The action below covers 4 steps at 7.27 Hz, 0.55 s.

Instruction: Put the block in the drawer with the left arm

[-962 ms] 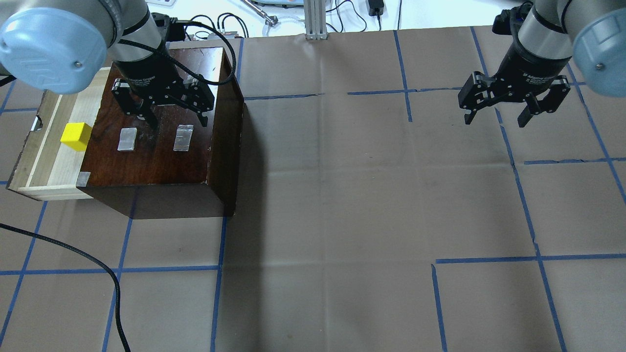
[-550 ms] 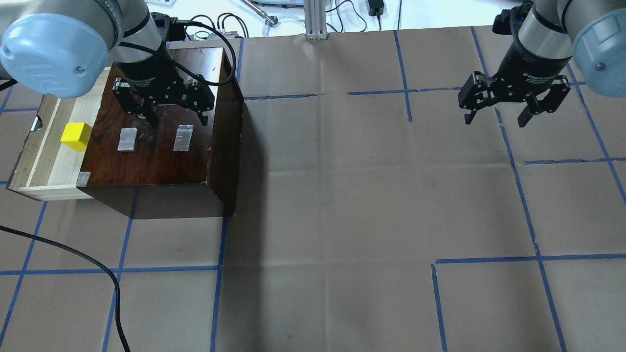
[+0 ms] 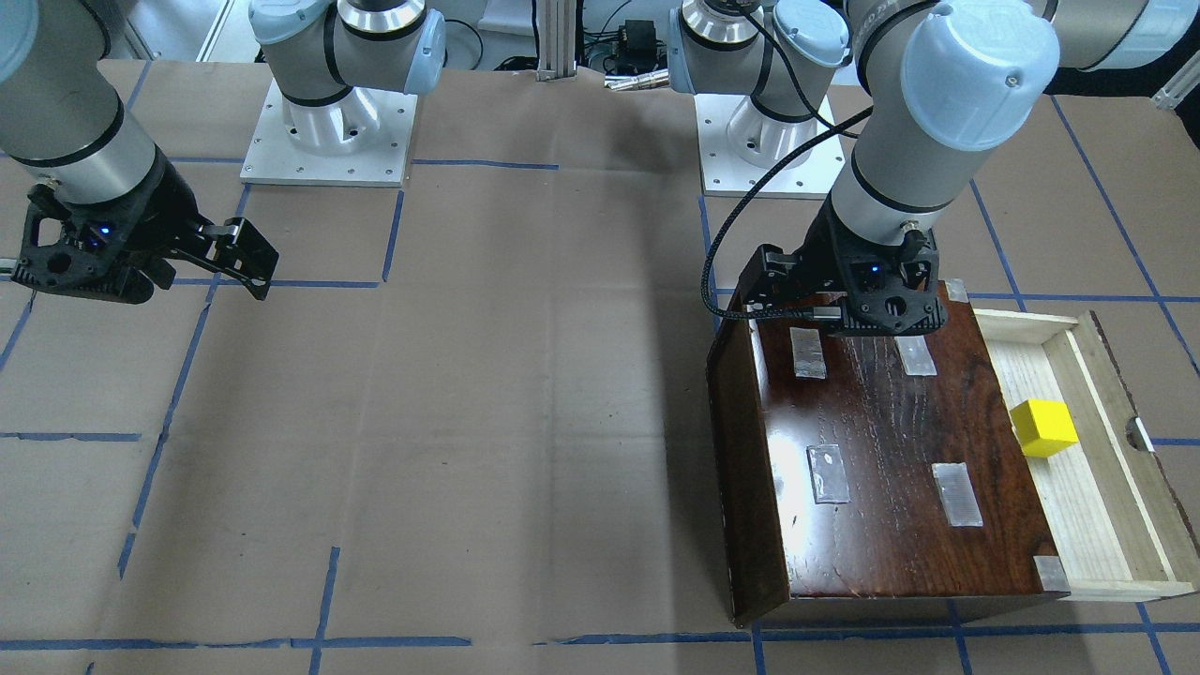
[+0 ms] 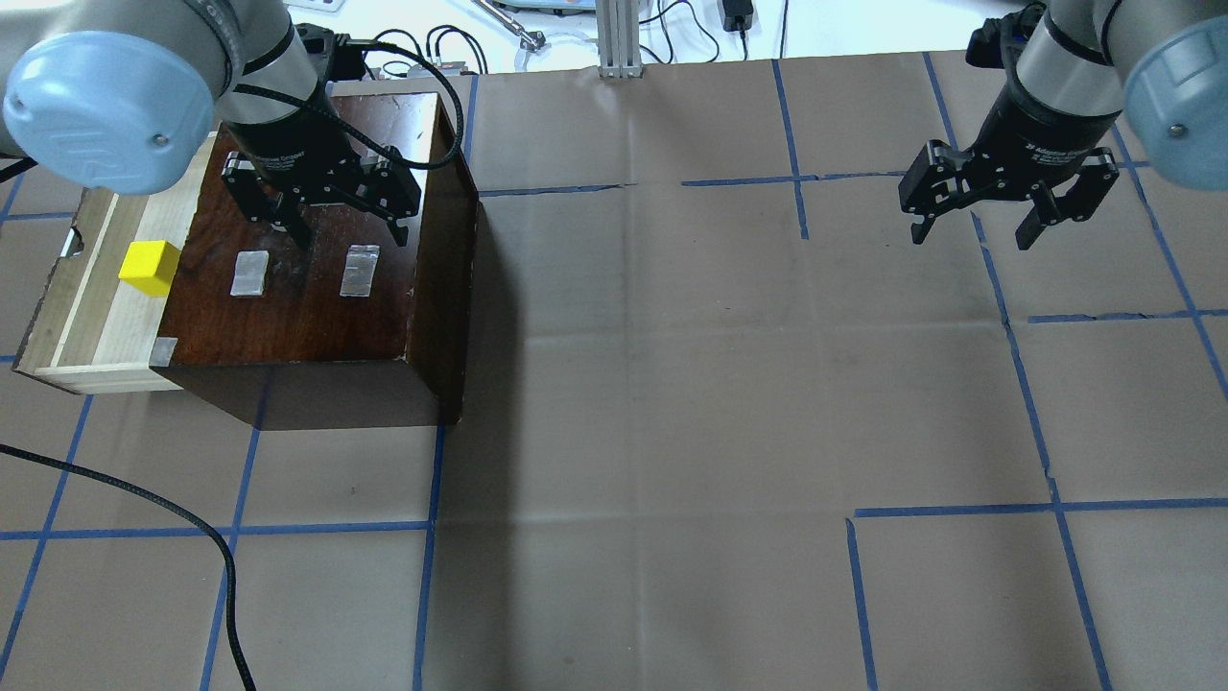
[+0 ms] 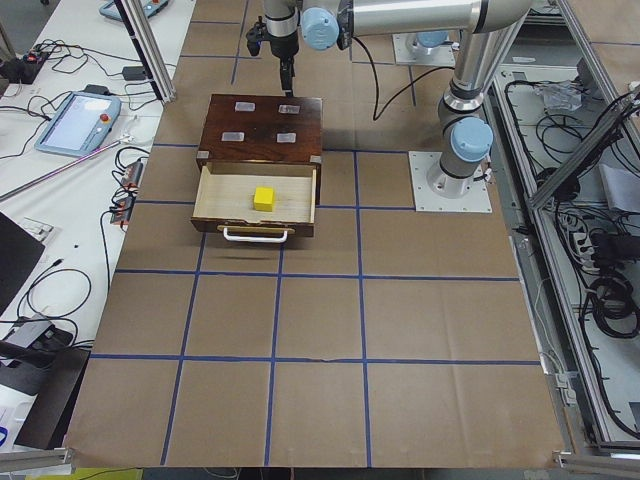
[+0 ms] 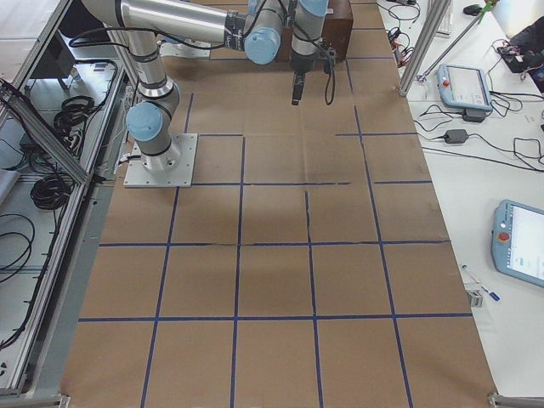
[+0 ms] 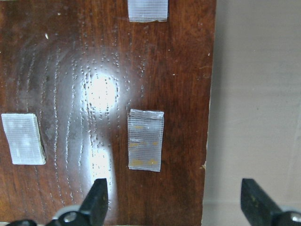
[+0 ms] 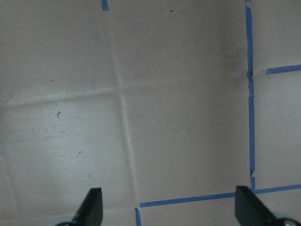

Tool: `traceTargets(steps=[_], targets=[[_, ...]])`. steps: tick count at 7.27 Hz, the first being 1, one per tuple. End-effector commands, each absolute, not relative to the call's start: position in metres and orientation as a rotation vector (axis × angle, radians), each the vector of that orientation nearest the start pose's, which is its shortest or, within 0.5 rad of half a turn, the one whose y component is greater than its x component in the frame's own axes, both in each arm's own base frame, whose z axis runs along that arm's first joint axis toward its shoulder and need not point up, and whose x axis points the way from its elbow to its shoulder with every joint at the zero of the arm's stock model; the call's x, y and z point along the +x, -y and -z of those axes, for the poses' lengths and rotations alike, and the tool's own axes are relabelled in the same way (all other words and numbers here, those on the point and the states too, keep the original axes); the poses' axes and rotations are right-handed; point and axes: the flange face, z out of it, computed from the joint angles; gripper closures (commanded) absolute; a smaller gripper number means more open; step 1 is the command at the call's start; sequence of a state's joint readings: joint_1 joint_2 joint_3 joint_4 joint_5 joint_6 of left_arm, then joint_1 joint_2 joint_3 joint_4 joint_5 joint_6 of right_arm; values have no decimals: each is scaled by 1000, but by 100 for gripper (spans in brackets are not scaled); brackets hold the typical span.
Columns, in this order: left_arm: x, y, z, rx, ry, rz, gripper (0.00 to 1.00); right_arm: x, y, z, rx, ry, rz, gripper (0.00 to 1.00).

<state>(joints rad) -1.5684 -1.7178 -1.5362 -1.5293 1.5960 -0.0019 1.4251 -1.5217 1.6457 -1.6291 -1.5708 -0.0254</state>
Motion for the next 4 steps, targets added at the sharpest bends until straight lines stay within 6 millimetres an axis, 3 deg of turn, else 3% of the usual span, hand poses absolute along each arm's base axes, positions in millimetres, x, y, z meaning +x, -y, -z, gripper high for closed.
traceTargets(steps=[1,4], targets=[[-129,547,-433,-6,-3116,-93,1,59,517,-433,187,-3129,-101,0],[-129,549,-431,-6,-3116,-86,1,59,517,-432,187,-3129,-103,0]])
